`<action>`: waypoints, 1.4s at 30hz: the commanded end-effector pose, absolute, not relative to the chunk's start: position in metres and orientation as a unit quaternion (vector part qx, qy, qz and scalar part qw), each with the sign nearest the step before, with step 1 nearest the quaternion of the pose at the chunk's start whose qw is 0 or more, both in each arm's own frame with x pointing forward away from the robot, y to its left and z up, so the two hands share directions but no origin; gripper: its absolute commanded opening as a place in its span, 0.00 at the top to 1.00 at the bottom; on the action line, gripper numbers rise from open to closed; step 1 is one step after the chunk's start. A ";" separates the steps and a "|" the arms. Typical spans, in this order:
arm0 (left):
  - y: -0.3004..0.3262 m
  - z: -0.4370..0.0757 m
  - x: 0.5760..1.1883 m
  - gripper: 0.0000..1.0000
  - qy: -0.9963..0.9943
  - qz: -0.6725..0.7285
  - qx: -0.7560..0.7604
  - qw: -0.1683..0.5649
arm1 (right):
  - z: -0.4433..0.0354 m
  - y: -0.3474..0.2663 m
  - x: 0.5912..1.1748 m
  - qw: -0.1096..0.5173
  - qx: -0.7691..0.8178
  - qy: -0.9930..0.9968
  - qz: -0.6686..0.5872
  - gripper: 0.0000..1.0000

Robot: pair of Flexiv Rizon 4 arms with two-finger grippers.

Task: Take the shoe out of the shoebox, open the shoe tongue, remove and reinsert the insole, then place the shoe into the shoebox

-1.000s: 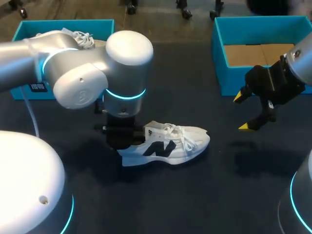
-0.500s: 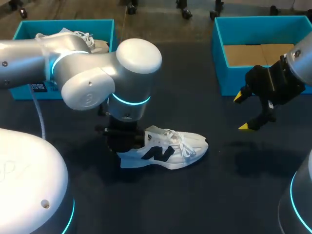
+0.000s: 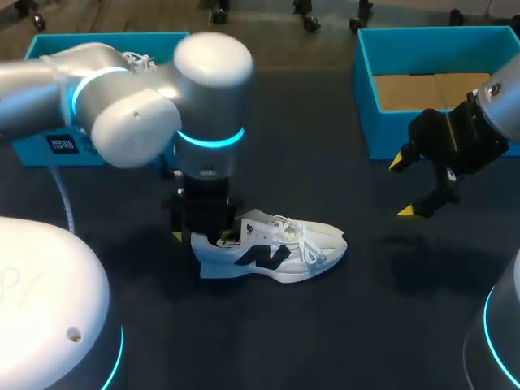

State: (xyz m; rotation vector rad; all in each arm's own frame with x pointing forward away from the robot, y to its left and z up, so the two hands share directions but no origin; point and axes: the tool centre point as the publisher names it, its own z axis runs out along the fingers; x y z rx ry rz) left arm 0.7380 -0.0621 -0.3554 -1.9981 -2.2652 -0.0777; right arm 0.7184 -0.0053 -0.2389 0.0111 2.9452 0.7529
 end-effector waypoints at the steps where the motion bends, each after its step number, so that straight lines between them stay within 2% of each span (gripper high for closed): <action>1: -0.050 -0.328 0.736 0.00 -0.750 0.008 -0.661 0.028 | -0.239 -0.005 0.718 0.052 0.004 0.968 0.247 0.00; 15: -0.047 -0.293 0.735 0.00 -0.815 0.131 -0.564 -0.003 | -0.239 -0.005 0.718 0.052 0.004 0.968 0.247 0.00; 33: 0.001 -0.299 0.734 0.00 -0.894 0.306 -0.325 -0.023 | -0.239 -0.005 0.718 0.052 0.004 0.968 0.247 0.00; 42: 0.019 -0.311 0.725 0.00 -0.903 0.359 -0.228 -0.057 | -0.239 -0.005 0.718 0.052 0.004 0.968 0.247 0.00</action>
